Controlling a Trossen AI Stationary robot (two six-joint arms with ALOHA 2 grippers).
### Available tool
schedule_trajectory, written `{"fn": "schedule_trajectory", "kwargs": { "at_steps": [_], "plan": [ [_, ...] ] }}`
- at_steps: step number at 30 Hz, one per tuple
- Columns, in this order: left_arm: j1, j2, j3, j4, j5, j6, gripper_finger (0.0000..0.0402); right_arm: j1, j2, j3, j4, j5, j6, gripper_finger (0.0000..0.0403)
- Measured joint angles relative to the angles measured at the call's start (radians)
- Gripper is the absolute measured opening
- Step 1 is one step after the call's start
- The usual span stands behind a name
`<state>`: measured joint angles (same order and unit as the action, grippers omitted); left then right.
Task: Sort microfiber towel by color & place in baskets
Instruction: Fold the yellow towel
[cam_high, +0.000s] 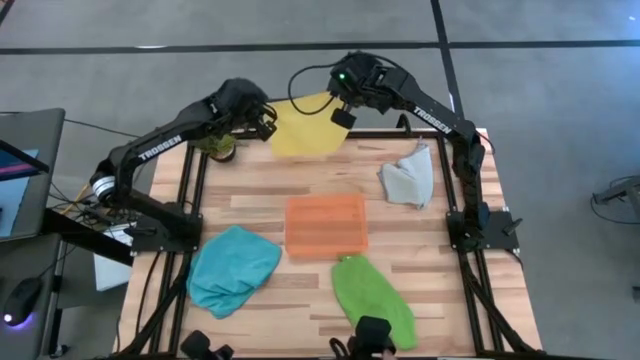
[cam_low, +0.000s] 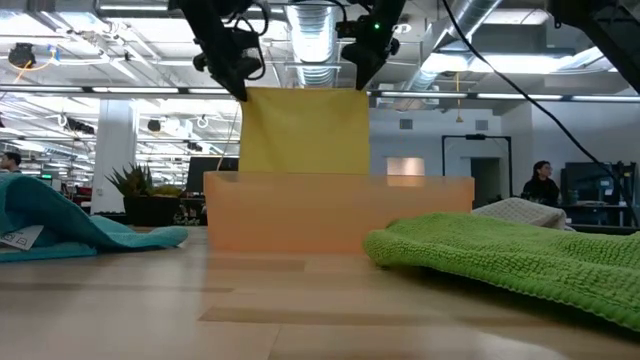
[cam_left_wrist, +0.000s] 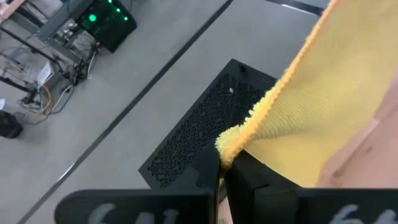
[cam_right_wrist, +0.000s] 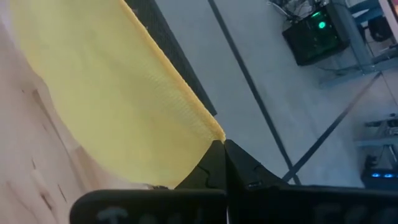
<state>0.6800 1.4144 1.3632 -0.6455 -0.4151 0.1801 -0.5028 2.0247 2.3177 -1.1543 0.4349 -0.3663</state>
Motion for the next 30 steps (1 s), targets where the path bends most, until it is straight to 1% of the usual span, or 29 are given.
{"fn": "schedule_trajectory", "kwargs": {
  "at_steps": [5, 10, 14, 17, 21, 24, 30],
  "plan": [
    [0.017, 0.028, 0.0, 0.062, 0.011, 0.0, 0.0002, -0.023, 0.0, 0.0, -0.004, 0.0, 0.001, 0.0006],
    [0.01, 0.028, 0.0, 0.071, 0.011, 0.009, 0.0002, -0.025, 0.0, 0.0, -0.016, -0.002, 0.036, 0.0006],
    [-0.001, 0.028, -0.003, -0.003, 0.035, 0.0, 0.0002, -0.023, 0.0, -0.001, -0.102, -0.047, 0.093, 0.0006],
    [-0.02, 0.028, -0.013, -0.065, 0.06, -0.029, 0.0002, -0.006, -0.001, -0.041, -0.101, -0.05, 0.105, 0.0006],
    [-0.052, 0.028, -0.013, -0.138, 0.062, -0.054, 0.0002, 0.018, 0.002, -0.072, -0.15, -0.057, 0.115, 0.0006],
    [-0.08, 0.028, -0.013, -0.179, 0.063, -0.071, 0.0002, 0.041, 0.0, -0.104, -0.151, -0.066, 0.117, 0.0006],
    [-0.117, 0.028, -0.013, -0.26, 0.124, -0.126, 0.0002, 0.075, 0.0, -0.114, -0.219, -0.077, 0.138, 0.0006]
  ]
}}
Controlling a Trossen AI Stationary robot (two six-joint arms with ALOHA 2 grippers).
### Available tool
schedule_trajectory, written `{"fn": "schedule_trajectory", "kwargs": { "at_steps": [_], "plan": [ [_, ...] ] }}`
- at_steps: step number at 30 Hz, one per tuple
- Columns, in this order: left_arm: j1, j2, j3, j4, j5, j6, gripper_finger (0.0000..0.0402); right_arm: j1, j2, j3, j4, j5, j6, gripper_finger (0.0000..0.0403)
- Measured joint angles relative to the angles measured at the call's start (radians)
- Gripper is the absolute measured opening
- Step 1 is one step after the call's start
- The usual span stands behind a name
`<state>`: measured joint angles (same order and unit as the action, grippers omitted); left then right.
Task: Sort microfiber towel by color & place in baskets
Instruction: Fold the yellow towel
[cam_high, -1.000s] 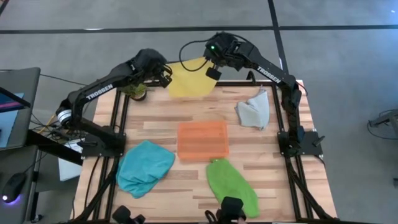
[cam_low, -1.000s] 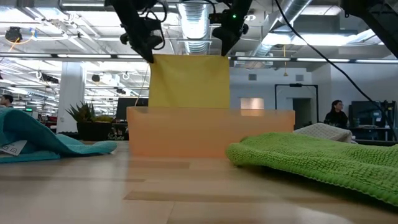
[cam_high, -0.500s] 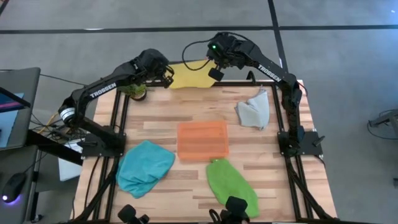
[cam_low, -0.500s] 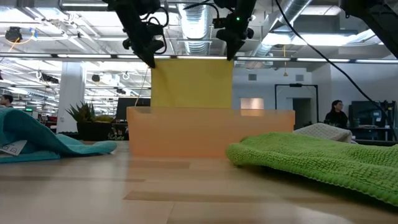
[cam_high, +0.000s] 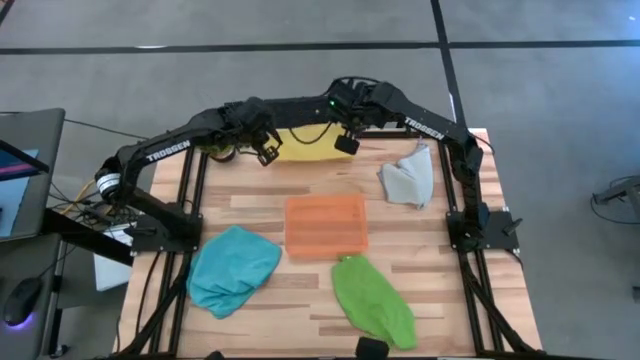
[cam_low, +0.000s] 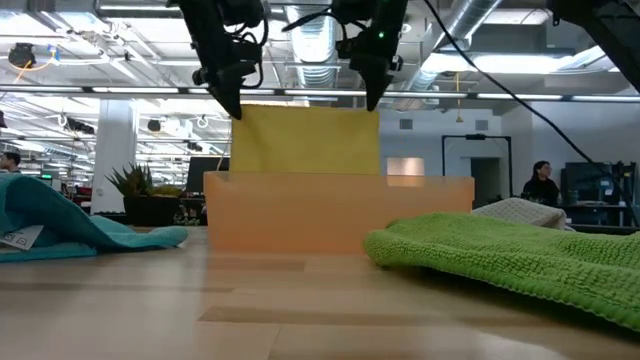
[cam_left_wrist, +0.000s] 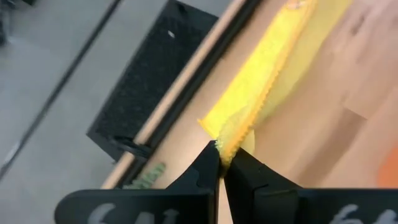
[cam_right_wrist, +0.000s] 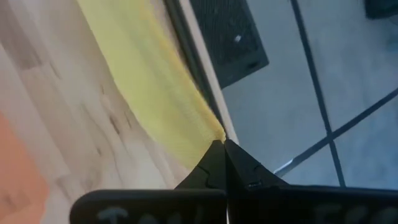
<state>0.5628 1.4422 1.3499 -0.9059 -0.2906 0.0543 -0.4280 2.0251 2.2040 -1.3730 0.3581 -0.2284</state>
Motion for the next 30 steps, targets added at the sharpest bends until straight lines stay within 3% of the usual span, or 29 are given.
{"fn": "schedule_trajectory", "kwargs": {
  "at_steps": [9, 14, 22, 30],
  "plan": [
    [-0.057, 0.0, 0.0, -0.104, 0.036, -0.1, 0.0002, 0.009, 0.0, -0.005, -0.048, -0.1, 0.021, 0.0006],
    [-0.093, 0.0, 0.0, -0.138, 0.05, -0.144, 0.0002, 0.014, 0.0, -0.075, -0.04, -0.158, 0.029, 0.0006],
    [-0.134, 0.0, 0.0, -0.182, 0.115, -0.213, 0.0002, 0.042, 0.001, -0.201, -0.015, -0.201, 0.028, 0.0006],
    [-0.181, -0.001, -0.076, -0.2, 0.138, -0.29, 0.0002, 0.077, 0.0, -0.231, -0.01, -0.204, 0.046, 0.0006]
  ]
}}
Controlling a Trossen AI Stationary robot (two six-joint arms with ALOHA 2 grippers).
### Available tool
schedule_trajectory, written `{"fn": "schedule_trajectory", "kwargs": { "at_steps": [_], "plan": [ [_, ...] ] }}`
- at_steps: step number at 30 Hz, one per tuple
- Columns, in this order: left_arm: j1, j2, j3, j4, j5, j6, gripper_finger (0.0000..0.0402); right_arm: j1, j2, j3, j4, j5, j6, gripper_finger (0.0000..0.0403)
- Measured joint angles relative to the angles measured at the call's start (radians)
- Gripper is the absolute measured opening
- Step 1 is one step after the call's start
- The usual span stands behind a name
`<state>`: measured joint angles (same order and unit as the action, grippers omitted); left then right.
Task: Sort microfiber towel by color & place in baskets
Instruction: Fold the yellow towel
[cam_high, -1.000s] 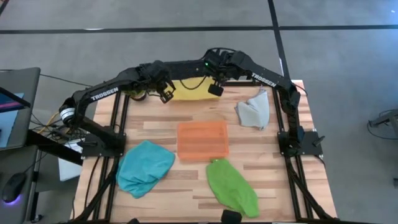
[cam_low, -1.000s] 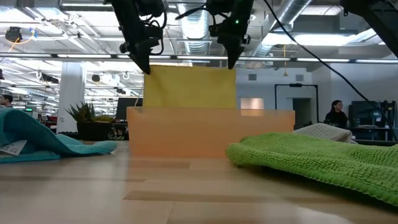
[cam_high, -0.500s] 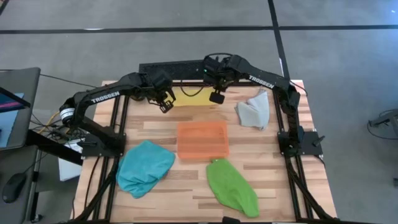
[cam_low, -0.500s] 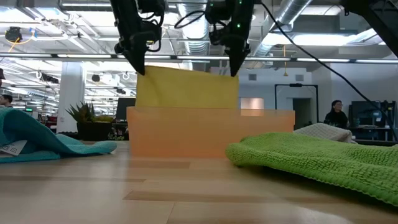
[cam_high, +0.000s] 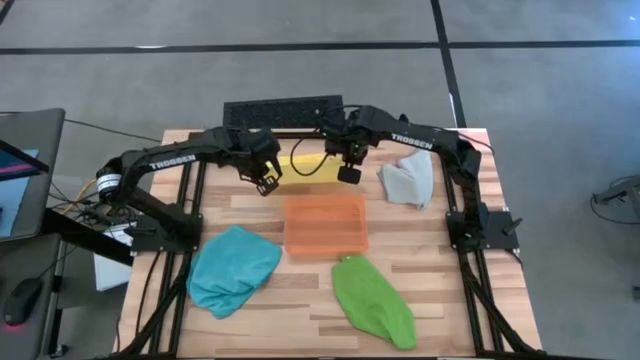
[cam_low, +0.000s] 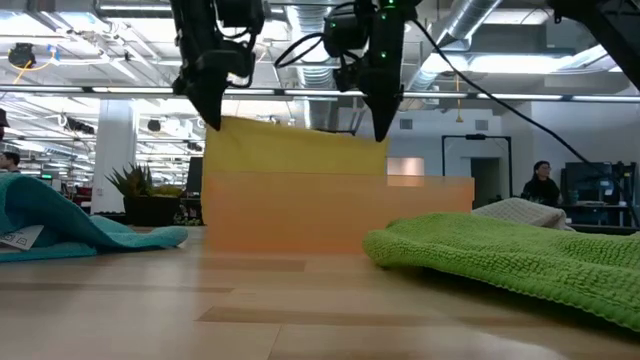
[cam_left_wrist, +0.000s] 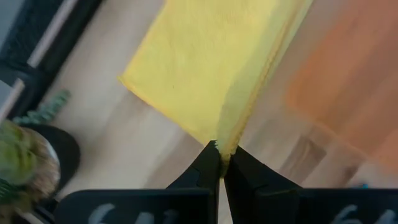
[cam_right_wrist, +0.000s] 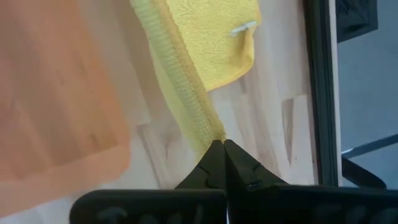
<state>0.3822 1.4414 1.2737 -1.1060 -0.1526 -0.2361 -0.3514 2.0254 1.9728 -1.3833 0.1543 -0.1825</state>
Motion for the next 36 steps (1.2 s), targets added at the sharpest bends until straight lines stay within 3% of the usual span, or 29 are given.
{"fn": "schedule_trajectory", "kwargs": {
  "at_steps": [11, 19, 28, 36],
  "plan": [
    [-0.054, 0.0, -0.097, 0.006, 0.018, -0.118, 0.0002, 0.045, 0.0, 0.0, 0.02, -0.003, 0.045, 0.0006],
    [-0.069, 0.0, -0.145, 0.055, 0.048, -0.128, 0.0002, 0.07, -0.001, -0.034, 0.053, -0.074, 0.053, 0.0006],
    [-0.069, 0.0, -0.152, 0.07, 0.088, -0.128, 0.0002, 0.069, 0.0, -0.142, 0.083, -0.104, 0.054, 0.0006],
    [-0.066, 0.0, -0.152, 0.069, 0.091, -0.127, 0.0002, 0.067, 0.0, -0.147, 0.136, -0.103, 0.045, 0.0006]
  ]
}}
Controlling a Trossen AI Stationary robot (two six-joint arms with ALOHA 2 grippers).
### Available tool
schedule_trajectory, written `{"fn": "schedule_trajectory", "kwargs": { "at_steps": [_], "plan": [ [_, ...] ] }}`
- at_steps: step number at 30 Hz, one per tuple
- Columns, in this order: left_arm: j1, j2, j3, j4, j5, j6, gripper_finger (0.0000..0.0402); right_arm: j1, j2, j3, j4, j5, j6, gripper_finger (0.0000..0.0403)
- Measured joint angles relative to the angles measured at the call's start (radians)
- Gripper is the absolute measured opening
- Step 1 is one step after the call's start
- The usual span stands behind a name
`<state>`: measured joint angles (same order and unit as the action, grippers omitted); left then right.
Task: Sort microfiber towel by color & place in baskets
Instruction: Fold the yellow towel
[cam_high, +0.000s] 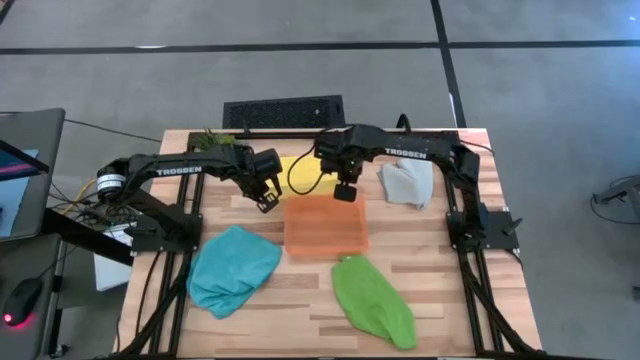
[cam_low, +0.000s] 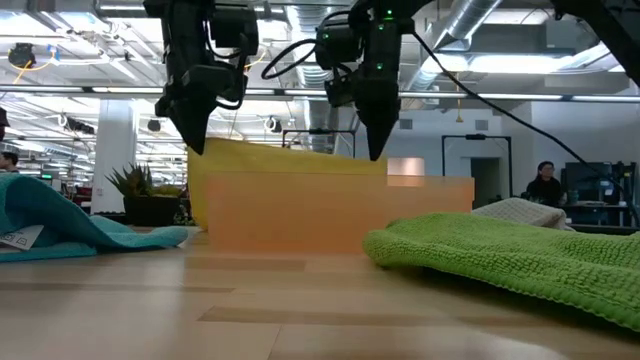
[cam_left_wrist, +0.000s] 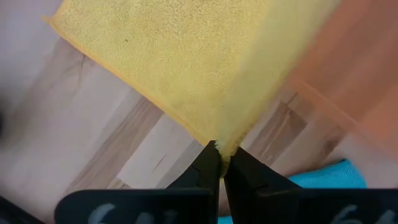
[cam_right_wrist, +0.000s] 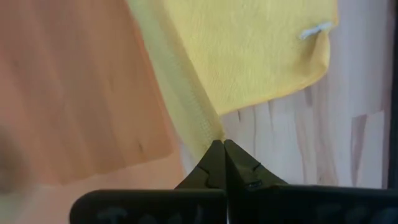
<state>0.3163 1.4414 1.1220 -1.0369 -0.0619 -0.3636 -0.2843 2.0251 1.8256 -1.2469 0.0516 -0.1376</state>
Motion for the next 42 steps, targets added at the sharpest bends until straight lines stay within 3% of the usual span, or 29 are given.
{"fn": "schedule_trajectory", "kwargs": {
  "at_steps": [10, 21, 32, 38, 42],
  "plan": [
    [0.059, 0.0, 0.0, 0.033, -0.098, -0.002, 0.0002, -0.066, 0.0, 0.0, 0.12, 0.008, -0.012, 0.0006],
    [0.159, 0.0, -0.001, 0.114, -0.112, 0.013, 0.0002, -0.137, 0.009, 0.0, 0.168, 0.011, -0.04, 0.0006],
    [0.216, 0.001, -0.155, 0.302, -0.138, 0.023, 0.0002, -0.168, 0.009, 0.001, 0.234, 0.009, -0.054, 0.0006],
    [0.23, 0.001, -0.189, 0.375, -0.23, 0.063, 0.0002, -0.197, 0.008, -0.021, 0.269, 0.009, -0.045, 0.0006],
    [0.251, 0.001, -0.208, 0.415, -0.212, 0.072, 0.0002, -0.208, 0.008, -0.045, 0.274, 0.001, -0.024, 0.0006]
  ]
}}
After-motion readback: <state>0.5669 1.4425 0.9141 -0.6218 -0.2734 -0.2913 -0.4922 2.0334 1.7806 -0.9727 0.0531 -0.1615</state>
